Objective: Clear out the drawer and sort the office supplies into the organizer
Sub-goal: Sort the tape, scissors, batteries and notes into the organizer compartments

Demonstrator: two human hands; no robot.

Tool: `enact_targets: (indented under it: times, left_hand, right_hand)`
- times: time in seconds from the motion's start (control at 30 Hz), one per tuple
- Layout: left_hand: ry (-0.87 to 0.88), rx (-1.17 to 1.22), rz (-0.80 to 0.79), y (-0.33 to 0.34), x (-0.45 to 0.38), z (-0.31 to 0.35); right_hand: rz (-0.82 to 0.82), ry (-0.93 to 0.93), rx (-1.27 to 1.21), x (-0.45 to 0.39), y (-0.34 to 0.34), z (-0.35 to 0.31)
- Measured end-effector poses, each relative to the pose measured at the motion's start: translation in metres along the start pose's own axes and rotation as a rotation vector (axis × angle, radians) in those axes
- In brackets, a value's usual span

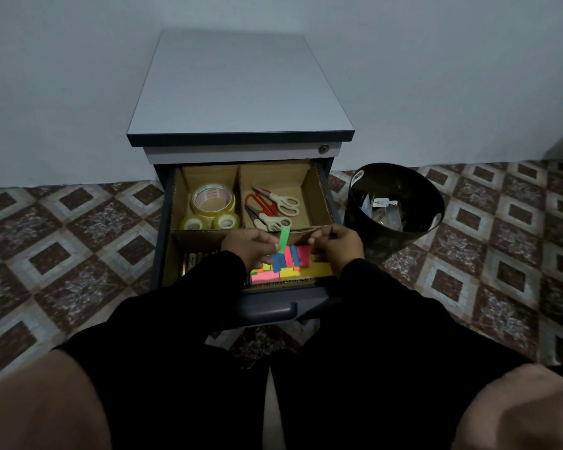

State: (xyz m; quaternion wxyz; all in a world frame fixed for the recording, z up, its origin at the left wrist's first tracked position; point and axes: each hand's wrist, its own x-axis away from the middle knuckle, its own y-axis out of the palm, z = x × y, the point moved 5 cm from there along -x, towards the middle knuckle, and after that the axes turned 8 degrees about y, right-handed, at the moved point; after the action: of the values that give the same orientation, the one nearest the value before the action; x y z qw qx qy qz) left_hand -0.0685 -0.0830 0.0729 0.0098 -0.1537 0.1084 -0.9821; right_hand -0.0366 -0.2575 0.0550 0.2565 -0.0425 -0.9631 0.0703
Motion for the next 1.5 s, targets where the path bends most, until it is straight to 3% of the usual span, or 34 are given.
enact_targets:
  times: [0.13, 0.3, 0.93, 1.23, 1.5]
  left_hand:
    - [-0.031, 0.074, 0.009, 0.012, -0.001, 0.003]
    - [-0.066, 0.188, -0.002, 0.023, -0.002, 0.007]
    - [-0.051, 0.222, 0.013, 0.029, -0.006, 0.004]
    - [0.191, -0.188, 0.183, -0.01, -0.004, -0.004]
    - [0.339, -0.479, 0.197, -0.024, 0.011, -0.011]
  right_hand:
    - [-0.159, -0.08, -0.098, 0.016, 0.002, -0.014]
    - [-0.246, -0.132, -0.104, 0.023, 0.006, -0.016]
    - [-0.215, -0.198, 0.017, 0.017, 0.011, -0.015]
    - [-0.026, -0.001, 0.343, -0.004, 0.008, 0.008]
    - [0.085, -0.004, 0.62, -0.012, 0.018, 0.01]
